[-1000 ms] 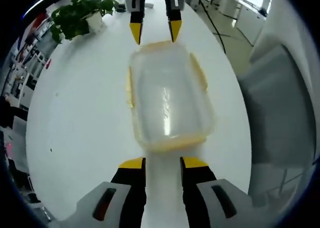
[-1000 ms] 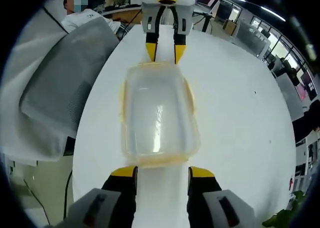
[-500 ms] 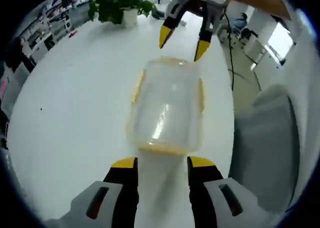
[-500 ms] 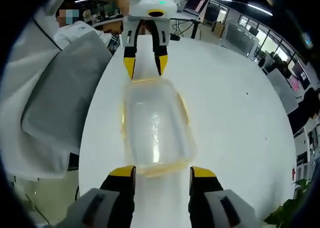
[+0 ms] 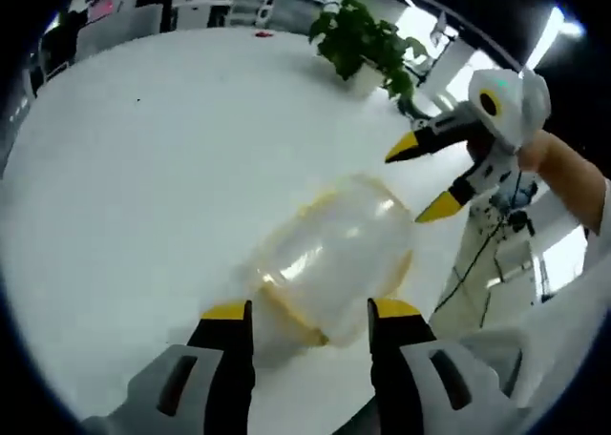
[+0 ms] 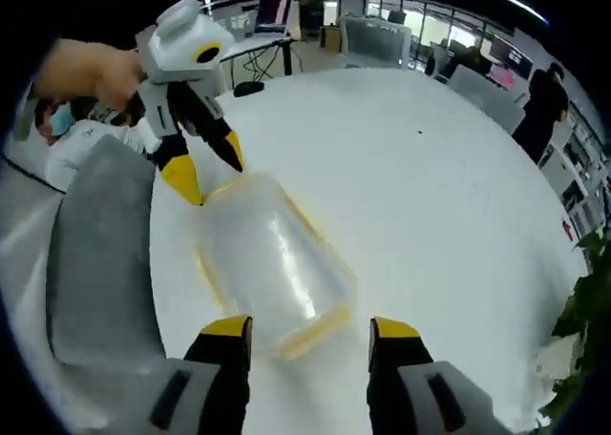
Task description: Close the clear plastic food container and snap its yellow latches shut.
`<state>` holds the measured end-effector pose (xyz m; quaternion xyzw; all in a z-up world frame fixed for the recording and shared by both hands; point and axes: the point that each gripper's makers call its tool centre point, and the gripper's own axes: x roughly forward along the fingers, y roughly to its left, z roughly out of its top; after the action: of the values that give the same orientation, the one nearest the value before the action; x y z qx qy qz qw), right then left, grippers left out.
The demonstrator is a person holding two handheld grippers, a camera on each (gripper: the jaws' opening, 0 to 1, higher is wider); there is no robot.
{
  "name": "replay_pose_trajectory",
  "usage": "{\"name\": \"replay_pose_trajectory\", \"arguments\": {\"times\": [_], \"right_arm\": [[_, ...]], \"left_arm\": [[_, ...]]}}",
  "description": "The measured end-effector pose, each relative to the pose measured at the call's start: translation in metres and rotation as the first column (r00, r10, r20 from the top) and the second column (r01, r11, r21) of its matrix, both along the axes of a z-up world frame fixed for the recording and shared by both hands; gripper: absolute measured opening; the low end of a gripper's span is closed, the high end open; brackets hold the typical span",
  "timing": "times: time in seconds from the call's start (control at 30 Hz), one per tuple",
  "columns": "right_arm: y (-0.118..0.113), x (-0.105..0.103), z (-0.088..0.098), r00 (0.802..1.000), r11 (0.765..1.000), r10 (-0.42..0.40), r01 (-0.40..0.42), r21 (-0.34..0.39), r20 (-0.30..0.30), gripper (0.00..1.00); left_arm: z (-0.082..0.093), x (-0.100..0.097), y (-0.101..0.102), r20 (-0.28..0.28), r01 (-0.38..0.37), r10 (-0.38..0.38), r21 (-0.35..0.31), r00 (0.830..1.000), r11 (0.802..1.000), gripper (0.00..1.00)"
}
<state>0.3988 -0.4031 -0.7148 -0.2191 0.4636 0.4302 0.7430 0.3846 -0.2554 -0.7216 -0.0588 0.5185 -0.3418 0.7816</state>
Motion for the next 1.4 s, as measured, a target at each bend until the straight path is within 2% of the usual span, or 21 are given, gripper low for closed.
{"name": "replay_pose_trajectory", "arguments": {"times": [0.03,0.1,0.13,0.2,0.27,0.33,0.37,0.53,0.63,0.77,0.97,1.0,1.03,1.07,1.1,1.17,1.2,1.23,1.4], "right_arm": [[0.0,0.001,0.0,1.0,1.0,-0.02,0.02,-0.003,0.003,0.45],[0.004,-0.003,-0.002,0.995,0.996,-0.092,0.092,0.009,-0.037,0.43],[0.009,-0.005,-0.003,0.987,0.989,-0.141,0.144,0.035,-0.072,0.43],[0.009,-0.007,-0.007,0.976,0.98,-0.191,0.196,0.03,-0.107,0.44],[0.007,-0.006,-0.012,0.976,0.982,-0.187,0.19,0.016,-0.107,0.42],[0.01,-0.01,-0.018,0.968,0.978,-0.202,0.208,0.028,-0.147,0.43],[0.012,-0.01,-0.02,0.955,0.968,-0.236,0.247,0.044,-0.177,0.43],[0.015,-0.005,-0.024,0.946,0.958,-0.263,0.279,0.063,-0.19,0.44],[0.015,-0.004,-0.024,0.929,0.943,-0.3,0.324,0.081,-0.217,0.45],[0.018,-0.004,-0.024,0.923,0.937,-0.322,0.342,0.069,-0.21,0.46],[0.024,-0.004,-0.025,0.906,0.924,-0.365,0.381,0.037,-0.215,0.48],[0.029,-0.004,-0.025,0.902,0.92,-0.367,0.388,0.057,-0.226,0.48],[0.032,-0.006,-0.026,0.918,0.932,-0.342,0.359,0.053,-0.203,0.49],[0.03,-0.005,-0.025,0.913,0.928,-0.355,0.37,0.04,-0.202,0.5],[0.029,-0.005,-0.025,0.911,0.926,-0.36,0.376,0.041,-0.203,0.5],[0.029,-0.004,-0.026,0.898,0.911,-0.393,0.409,0.046,-0.197,0.5],[0.035,-0.015,-0.026,0.879,0.902,-0.399,0.427,0.059,-0.26,0.49],[0.031,-0.011,-0.027,0.896,0.913,-0.382,0.403,0.054,-0.228,0.49],[0.029,-0.012,-0.028,0.886,0.904,-0.393,0.421,0.074,-0.246,0.49]], "left_arm": [[-0.002,-0.001,-0.001,-0.032,-0.058,0.058,-0.016,0.998,0.998,0.47],[-0.003,-0.002,-0.002,-0.038,-0.124,0.124,-0.016,0.992,0.992,0.46],[-0.004,-0.003,-0.003,-0.034,-0.136,0.136,-0.015,0.99,0.991,0.46],[-0.004,-0.007,-0.008,-0.033,-0.164,0.163,-0.034,0.986,0.986,0.47],[-0.007,-0.009,-0.011,-0.048,-0.195,0.193,-0.04,0.98,0.98,0.49],[-0.008,-0.009,-0.012,-0.043,-0.204,0.202,-0.043,0.978,0.978,0.49],[-0.009,-0.009,-0.012,-0.045,-0.211,0.209,-0.041,0.977,0.977,0.49],[-0.011,-0.005,-0.014,-0.047,-0.228,0.226,-0.05,0.973,0.972,0.48],[-0.013,-0.003,-0.011,-0.043,-0.239,0.238,-0.031,0.97,0.97,0.44],[-0.016,-0.001,-0.008,-0.034,-0.253,0.253,-0.006,0.967,0.967,0.37],[-0.016,-0.004,-0.022,-0.001,-0.235,0.235,0.025,0.972,0.972,0.45],[-0.026,-0.016,-0.019,-0.065,-0.242,0.248,0.088,0.967,0.966,0.5],[-0.034,-0.022,-0.032,-0.092,-0.208,0.212,0.046,0.973,0.977,0.53],[-0.029,-0.012,-0.031,-0.049,-0.291,0.292,0.013,0.955,0.957,0.54],[-0.028,-0.014,-0.028,-0.057,-0.27,0.27,0.021,0.961,0.963,0.53],[-0.026,-0.012,-0.024,-0.062,-0.278,0.278,0.009,0.959,0.96,0.5],[-0.025,-0.011,-0.023,-0.082,-0.299,0.298,-0.003,0.951,0.954,0.48],[-0.026,-0.01,-0.023,-0.09,-0.297,0.296,-0.004,0.951,0.955,0.48],[-0.025,-0.006,-0.023,-0.084,-0.264,0.263,-0.002,0.961,0.964,0.47]]}}
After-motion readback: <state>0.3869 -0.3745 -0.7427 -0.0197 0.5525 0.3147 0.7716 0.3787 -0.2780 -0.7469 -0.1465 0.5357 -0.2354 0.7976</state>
